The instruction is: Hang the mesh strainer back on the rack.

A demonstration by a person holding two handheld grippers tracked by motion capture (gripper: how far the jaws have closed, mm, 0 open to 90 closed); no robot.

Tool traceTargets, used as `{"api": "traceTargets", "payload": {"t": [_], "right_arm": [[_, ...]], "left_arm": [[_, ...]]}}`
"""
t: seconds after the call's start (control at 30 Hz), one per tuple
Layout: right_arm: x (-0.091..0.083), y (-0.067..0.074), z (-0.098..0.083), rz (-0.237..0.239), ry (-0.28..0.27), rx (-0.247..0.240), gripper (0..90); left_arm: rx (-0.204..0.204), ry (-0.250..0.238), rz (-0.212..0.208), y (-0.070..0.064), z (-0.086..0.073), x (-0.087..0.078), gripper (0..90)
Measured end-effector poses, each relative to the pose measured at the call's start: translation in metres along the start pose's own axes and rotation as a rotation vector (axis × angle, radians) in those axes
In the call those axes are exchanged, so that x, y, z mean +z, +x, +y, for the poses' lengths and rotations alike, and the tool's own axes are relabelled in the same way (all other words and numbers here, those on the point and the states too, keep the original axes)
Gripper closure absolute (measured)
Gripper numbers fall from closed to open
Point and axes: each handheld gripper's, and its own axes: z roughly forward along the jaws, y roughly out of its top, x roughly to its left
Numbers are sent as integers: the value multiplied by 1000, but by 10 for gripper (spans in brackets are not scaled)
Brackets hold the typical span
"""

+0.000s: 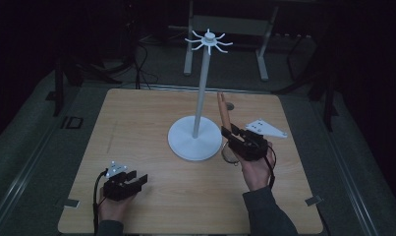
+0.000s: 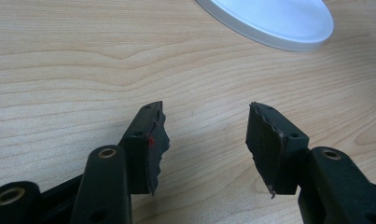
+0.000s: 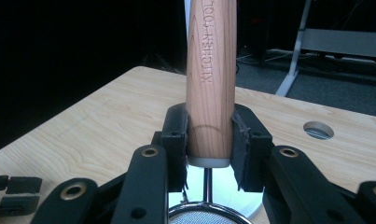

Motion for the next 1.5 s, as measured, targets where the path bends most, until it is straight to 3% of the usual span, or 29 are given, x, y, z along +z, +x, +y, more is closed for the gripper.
{"api": "traceTargets", "payload": {"t": [0.67,1.5], "right_arm": [[0,0,12,13,-41,27,694],[-7,0,36,46,-132,44,694]], "left_arm": [[0,0,0,0,0,0,468],[-1,2,-1,0,0,0,468]]}}
